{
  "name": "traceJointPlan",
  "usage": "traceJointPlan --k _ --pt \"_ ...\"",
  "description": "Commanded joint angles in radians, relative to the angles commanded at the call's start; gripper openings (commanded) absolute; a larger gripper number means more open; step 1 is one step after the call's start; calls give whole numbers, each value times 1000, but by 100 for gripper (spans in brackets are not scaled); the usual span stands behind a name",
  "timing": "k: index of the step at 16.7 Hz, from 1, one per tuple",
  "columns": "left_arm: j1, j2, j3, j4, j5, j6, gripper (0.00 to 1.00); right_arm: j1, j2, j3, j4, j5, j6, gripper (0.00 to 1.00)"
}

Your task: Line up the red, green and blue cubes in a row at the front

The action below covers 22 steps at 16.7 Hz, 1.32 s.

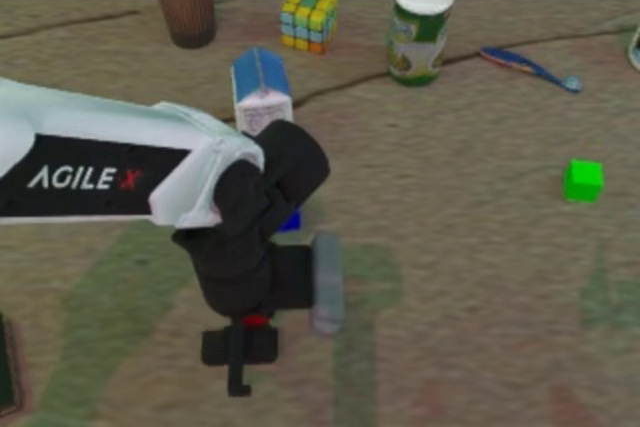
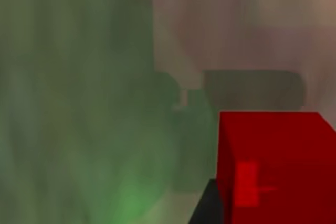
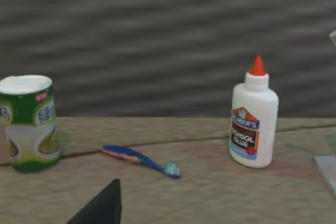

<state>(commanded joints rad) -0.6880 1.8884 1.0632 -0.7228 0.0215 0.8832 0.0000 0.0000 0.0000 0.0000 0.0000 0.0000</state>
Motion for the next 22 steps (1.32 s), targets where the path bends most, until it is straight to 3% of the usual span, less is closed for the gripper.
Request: traceJointPlan --k 4,5,15,22 --pt "0 0 0 0 0 0 98 0 0 0 0 0 0 100" --pt "0 0 0 0 0 0 100 0 0 0 0 0 0 100" --pt "1 -8 14 -17 0 3 100 0 0 0 0 0 0 100" --pt "23 -115 142 -262 0 2 100 0 0 0 0 0 0 100"
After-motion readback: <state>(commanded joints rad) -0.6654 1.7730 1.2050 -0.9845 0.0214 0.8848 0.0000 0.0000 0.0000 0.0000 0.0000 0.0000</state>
